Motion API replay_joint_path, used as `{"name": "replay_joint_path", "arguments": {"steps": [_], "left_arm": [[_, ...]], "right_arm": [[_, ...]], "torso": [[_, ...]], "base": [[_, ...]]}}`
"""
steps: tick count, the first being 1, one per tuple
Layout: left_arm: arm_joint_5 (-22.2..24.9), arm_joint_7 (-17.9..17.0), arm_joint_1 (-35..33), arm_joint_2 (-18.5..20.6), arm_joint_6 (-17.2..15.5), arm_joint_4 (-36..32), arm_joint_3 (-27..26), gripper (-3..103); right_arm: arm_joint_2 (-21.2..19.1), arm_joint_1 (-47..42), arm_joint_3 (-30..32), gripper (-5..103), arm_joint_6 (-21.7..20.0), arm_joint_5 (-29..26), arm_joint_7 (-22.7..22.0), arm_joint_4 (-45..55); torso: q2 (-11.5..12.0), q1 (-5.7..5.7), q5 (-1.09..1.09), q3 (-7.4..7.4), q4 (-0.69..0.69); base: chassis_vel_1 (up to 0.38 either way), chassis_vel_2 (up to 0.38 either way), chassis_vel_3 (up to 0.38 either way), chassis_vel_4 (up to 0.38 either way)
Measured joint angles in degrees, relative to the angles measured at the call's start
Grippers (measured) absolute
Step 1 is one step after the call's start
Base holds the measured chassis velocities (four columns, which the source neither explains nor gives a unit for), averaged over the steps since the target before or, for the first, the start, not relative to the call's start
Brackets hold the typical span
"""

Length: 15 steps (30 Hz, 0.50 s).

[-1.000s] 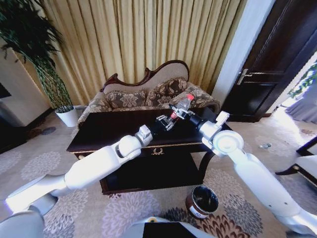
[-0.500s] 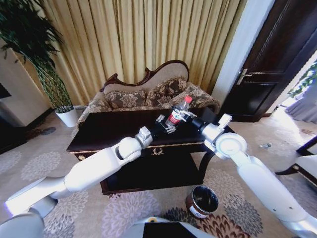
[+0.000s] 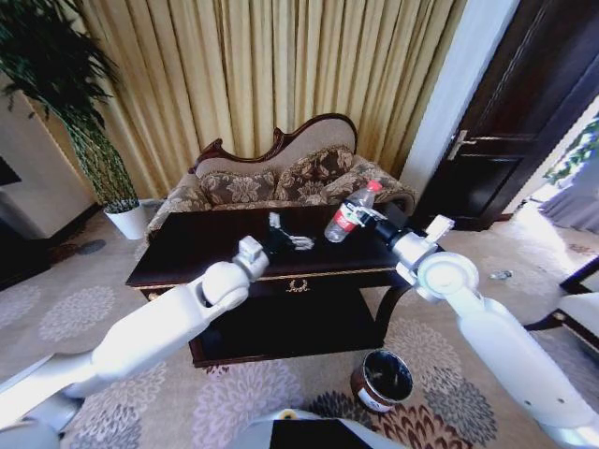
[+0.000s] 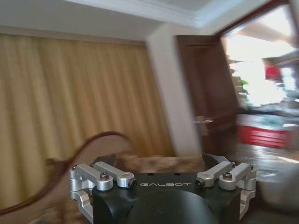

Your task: Move to the front of the table and place the trash on the table into the trash bin.

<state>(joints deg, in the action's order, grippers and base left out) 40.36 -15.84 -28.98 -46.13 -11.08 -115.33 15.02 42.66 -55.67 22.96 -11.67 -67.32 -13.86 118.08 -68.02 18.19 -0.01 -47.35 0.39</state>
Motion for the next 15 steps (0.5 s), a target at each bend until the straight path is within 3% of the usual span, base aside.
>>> {"name": "replay_joint_path", "arguments": {"steps": [5, 8, 11, 13, 15], "left_arm": [[3.25, -1.91, -2.94, 1.44, -3.07, 1.68, -9.77, 100], [4.48, -2.1, -3.79, 2.2, -4.19, 1.81, -12.03, 100], [6.61, -2.98, -9.15, 5.52, -6.49, 1.83, -19.37, 100], [6.66, -3.09, -10.15, 5.98, -6.59, 1.79, -20.49, 100], [7.25, -4.06, -14.1, 7.52, -7.16, 1.22, -25.09, 100]], "right_arm": [[-1.4, -3.57, 2.5, 28, 1.04, 12.45, -5.34, -1.09], [-1.8, -3.95, 2.97, 28, 1.08, 13.97, -7.07, -1.32], [-2.92, -5.17, 4.41, 28, 0.9, 16.15, -10.58, -1.47], [-3.05, -5.5, 4.75, 28, 0.84, 16.46, -10.78, -1.47], [-3.48, -8.11, 6.95, 28, -0.15, 16.94, -11.55, -0.84]], "torso": [[0.0, 0.0, 0.0, 0.0, 0.02], [0.0, 0.0, 0.01, 0.0, 0.02], [0.0, 0.0, 0.01, 0.0, 0.0], [0.0, 0.0, 0.01, 0.0, -0.02], [0.0, 0.0, 0.02, 0.0, -0.04]], "base": [[0.0, 0.0, 0.0, 0.0], [0.0, 0.0, 0.0, 0.0], [0.0, 0.0, 0.0, 0.0], [0.0, 0.0, 0.0, 0.0], [0.0, 0.0, 0.0, 0.0]]}}
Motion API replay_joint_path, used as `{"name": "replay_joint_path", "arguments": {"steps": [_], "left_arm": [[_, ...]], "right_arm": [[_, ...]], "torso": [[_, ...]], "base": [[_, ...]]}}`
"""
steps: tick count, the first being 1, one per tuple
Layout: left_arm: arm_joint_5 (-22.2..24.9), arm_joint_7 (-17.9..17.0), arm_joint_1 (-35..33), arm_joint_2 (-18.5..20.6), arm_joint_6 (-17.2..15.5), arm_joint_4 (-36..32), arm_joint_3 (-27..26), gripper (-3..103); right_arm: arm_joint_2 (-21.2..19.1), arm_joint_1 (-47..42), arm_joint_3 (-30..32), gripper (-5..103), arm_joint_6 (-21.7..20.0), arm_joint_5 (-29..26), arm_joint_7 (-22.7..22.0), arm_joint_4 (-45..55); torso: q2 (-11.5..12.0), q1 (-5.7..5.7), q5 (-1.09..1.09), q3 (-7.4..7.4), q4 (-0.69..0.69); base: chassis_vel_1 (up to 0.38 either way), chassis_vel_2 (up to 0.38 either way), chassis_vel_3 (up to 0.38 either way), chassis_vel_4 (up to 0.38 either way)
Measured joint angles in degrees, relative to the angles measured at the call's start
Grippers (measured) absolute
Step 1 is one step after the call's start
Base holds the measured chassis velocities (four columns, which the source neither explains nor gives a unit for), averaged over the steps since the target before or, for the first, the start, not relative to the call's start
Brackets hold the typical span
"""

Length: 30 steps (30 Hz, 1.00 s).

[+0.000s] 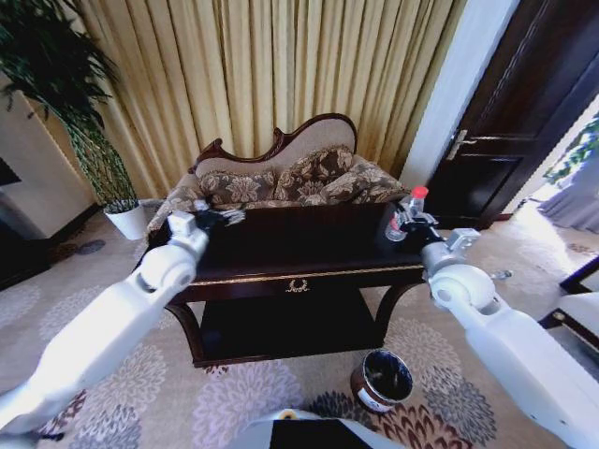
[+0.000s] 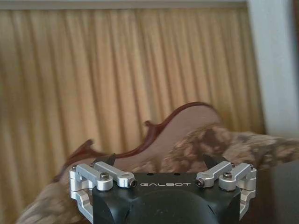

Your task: Move to the front of the table and place the trash on the table into the trash bin.

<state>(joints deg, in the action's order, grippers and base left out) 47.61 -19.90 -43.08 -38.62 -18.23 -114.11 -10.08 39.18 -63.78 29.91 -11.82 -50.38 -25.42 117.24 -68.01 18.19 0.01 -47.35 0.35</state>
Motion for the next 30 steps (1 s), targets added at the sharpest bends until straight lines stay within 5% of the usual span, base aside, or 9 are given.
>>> {"name": "replay_joint_path", "arguments": {"steps": [6, 13, 30], "left_arm": [[2.99, -1.32, -2.15, 0.8, -1.35, 0.67, -5.3, 100], [5.19, 1.62, -5.43, 1.08, -1.28, 4.43, -11.85, 100], [5.09, 2.68, -5.81, 2.87, 0.5, 7.6, -13.02, 100]], "right_arm": [[0.18, -6.7, 4.96, 28, -1.16, 0.25, -0.69, 1.65], [1.54, -16.53, 11.88, 28, -0.78, 2.29, -0.17, 3.96], [4.8, -15.61, 9.29, 28, -2.03, 5.12, -0.4, 5.87]], "torso": [[-0.01, 0.0, -0.02, 0.0, 0.07], [-0.01, 0.0, -0.01, 0.0, 0.04], [0.01, 0.03, -0.02, -0.02, 0.05]], "base": [[0.0, 0.0, 0.0, 0.0], [0.0, 0.0, 0.0, 0.0], [0.028, -0.033, -0.031, 0.031]]}}
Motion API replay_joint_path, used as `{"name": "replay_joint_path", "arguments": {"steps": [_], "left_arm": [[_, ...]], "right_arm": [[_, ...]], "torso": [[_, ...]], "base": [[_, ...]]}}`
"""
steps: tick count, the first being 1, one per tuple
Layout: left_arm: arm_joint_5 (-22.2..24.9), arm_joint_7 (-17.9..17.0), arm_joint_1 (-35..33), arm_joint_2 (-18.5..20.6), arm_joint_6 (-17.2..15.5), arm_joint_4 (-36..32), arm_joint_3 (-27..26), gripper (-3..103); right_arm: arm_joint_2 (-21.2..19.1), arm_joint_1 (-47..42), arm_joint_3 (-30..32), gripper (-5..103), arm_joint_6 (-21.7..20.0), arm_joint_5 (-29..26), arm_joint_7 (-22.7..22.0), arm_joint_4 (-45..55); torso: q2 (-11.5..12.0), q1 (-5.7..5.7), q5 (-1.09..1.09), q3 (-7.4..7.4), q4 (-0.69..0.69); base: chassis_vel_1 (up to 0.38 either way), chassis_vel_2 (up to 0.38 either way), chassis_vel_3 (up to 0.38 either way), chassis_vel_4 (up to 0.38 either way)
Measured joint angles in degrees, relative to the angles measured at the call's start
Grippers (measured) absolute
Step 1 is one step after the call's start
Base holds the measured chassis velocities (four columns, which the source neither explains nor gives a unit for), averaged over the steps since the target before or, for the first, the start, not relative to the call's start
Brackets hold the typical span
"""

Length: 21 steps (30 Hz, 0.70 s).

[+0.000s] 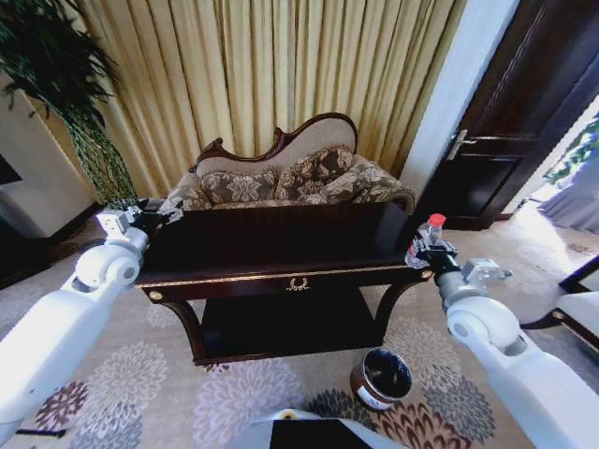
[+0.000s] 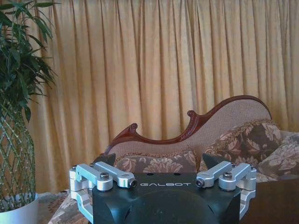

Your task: Move to the front of the table and place the trash on the table into the trash bin.

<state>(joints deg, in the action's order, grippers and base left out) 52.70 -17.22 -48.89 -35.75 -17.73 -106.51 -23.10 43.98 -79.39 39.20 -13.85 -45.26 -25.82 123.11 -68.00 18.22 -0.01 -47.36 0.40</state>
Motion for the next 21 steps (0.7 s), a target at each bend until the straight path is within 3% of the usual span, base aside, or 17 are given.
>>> {"name": "replay_joint_path", "arguments": {"steps": [14, 21], "left_arm": [[-0.4, -0.54, -0.19, -1.76, 0.05, -2.22, 0.7, 100], [-0.9, -1.59, -1.67, -2.72, 0.05, -3.99, 0.5, 100]], "right_arm": [[1.83, -2.36, 0.13, 28, 1.21, -0.27, -0.18, 2.24], [3.11, -5.43, 0.14, 28, 1.99, 2.9, 3.41, 0.1]], "torso": [[-0.05, -0.08, -0.01, 0.04, 0.01], [-0.03, -0.04, -0.01, 0.01, 0.0]], "base": [[0.216, -0.221, -0.194, 0.21], [0.047, -0.039, -0.036, 0.047]]}}
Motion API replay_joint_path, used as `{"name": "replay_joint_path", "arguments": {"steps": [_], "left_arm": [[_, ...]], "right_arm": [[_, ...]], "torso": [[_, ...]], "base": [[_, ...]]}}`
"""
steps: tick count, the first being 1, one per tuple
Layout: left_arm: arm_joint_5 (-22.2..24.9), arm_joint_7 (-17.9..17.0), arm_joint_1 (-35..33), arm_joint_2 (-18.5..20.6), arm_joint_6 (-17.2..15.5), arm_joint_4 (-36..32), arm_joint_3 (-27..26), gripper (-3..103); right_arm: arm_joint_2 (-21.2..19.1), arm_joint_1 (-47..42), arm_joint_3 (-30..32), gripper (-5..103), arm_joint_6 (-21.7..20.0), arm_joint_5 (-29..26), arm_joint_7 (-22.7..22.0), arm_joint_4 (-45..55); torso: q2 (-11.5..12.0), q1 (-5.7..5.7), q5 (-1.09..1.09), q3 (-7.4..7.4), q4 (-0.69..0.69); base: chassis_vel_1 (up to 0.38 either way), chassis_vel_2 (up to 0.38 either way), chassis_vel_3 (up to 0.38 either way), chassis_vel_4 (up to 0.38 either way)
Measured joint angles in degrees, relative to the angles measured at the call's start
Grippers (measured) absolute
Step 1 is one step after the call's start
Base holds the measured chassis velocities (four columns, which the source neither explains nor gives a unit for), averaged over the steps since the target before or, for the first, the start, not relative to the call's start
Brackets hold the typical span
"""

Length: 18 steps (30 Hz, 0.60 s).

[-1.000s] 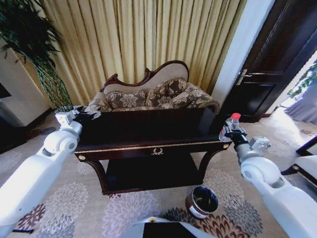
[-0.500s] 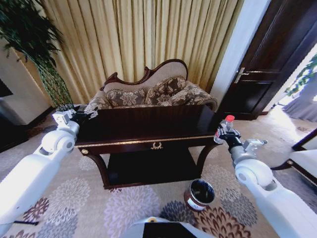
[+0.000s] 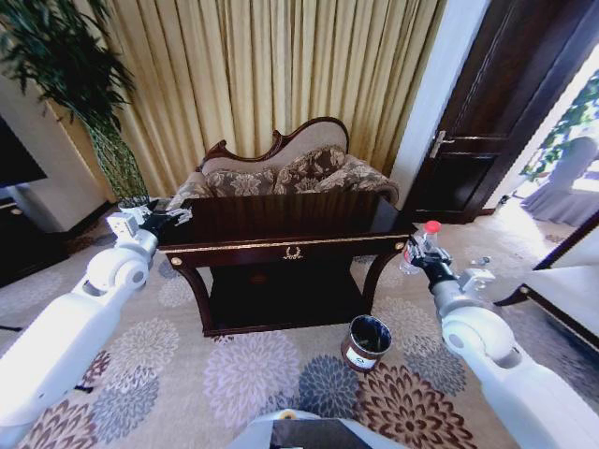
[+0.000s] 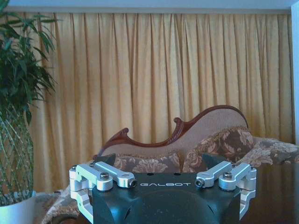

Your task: Move to the front of the table and place the trash on the table into the trash bin.

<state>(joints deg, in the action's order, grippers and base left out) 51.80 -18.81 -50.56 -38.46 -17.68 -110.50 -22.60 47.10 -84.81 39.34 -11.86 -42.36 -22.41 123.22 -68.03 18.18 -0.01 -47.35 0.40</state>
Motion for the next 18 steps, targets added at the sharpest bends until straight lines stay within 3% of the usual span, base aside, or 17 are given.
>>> {"name": "replay_joint_path", "arguments": {"steps": [9, 18], "left_arm": [[-0.22, -2.08, -2.24, -0.93, 0.0, -3.46, -0.02, 100], [-0.31, -2.84, -4.06, -1.06, -0.06, -5.76, 0.73, 100]], "right_arm": [[6.02, 2.02, -5.86, 28, -0.3, 6.23, 6.82, -14.89], [10.54, 10.2, -13.3, 28, 3.53, 11.66, 8.08, -30.84]], "torso": [[0.03, 0.03, 0.0, -0.01, 0.0], [0.01, 0.02, -0.01, -0.01, 0.0]], "base": [[-0.026, 0.023, 0.011, -0.035], [0.0, 0.0, 0.0, 0.0]]}}
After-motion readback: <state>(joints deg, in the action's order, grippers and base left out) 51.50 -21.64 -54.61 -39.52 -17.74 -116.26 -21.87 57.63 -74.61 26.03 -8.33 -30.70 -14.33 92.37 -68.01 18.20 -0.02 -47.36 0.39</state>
